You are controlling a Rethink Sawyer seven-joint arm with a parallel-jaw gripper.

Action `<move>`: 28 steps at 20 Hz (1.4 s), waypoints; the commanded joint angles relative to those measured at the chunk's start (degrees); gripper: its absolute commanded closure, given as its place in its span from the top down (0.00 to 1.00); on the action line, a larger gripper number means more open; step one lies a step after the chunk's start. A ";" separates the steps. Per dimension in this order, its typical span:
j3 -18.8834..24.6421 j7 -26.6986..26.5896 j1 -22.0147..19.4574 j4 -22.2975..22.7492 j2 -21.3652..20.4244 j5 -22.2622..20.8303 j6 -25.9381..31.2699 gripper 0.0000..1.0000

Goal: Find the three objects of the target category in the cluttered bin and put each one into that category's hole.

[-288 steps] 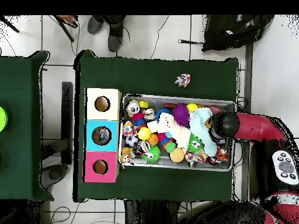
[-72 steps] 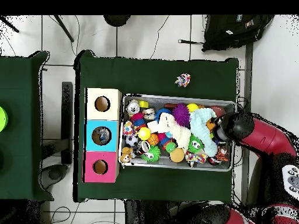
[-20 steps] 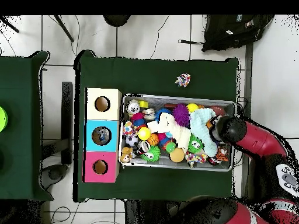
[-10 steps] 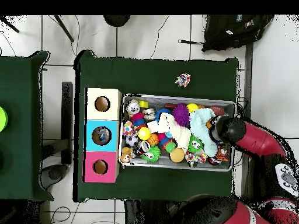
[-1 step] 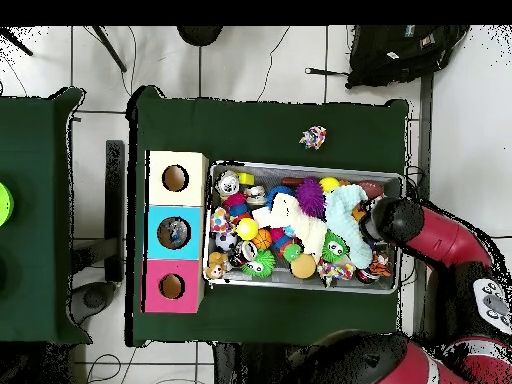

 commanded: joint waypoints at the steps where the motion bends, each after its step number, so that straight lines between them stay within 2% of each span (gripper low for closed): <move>1: 1.60 2.95 -2.85 -1.76 6.69 -1.08 -3.11 1.00; 11: 2.89 2.01 -4.02 -4.73 9.58 -1.15 -3.58 1.00; 12: 3.25 1.69 -4.32 -4.74 9.68 -1.02 -3.33 0.00; 17: 4.83 0.46 -5.45 -3.60 9.52 -0.81 -3.20 0.00; 22: 3.70 0.95 -3.93 -2.85 8.57 -0.43 0.86 0.00; 28: 3.91 0.87 -3.64 -1.32 7.76 -0.35 1.10 0.00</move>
